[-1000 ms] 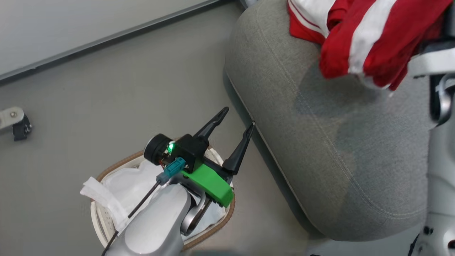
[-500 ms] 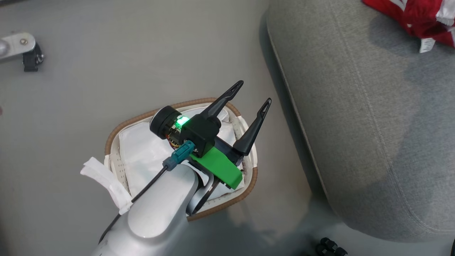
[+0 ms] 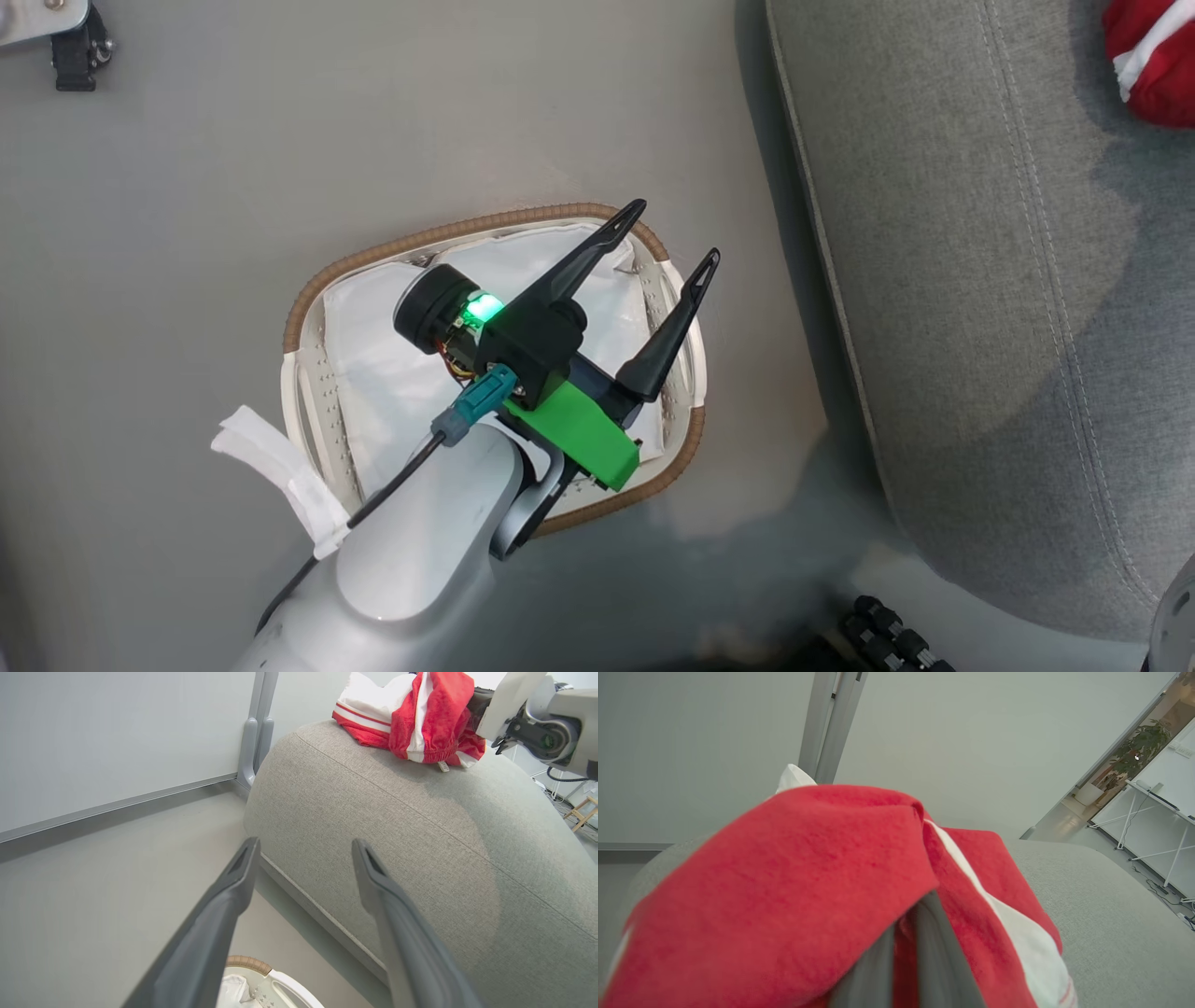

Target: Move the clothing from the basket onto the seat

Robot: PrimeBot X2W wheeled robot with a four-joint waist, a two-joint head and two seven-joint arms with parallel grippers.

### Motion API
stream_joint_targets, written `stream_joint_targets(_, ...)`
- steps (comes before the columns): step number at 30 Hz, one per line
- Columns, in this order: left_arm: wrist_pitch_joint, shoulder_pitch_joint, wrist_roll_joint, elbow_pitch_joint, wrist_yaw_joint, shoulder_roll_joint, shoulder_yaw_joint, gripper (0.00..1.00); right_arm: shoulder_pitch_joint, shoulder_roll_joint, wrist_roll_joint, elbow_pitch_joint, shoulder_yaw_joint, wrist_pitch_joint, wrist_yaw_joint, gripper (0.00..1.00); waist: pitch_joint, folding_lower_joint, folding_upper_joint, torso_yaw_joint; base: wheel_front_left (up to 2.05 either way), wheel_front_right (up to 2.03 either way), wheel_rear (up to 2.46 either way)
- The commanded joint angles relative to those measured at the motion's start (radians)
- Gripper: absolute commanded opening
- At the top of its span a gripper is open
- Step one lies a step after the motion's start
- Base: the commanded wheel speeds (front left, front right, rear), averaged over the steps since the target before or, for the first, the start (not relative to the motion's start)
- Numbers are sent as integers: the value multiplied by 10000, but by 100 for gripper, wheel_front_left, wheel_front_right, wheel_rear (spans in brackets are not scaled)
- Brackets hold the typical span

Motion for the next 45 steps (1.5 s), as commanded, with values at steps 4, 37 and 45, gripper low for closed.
stream_joint_targets(4,4,0,-124,60,-36,90,-14,100,543,135,1,-337,25,-3,-14,100,-349,-2,-1,-180,0,0,0)
stream_joint_targets(37,7,3822,411,-190,-27,-448,4782,100,3402,885,1118,-965,2975,-3,-14,100,-5469,-2,-1,1305,0,0,0)
stream_joint_targets(45,7,4855,808,-108,-29,-523,6149,100,4395,1457,1680,-976,3731,-3,-14,100,-5876,-2,-1,1768,0,0,0)
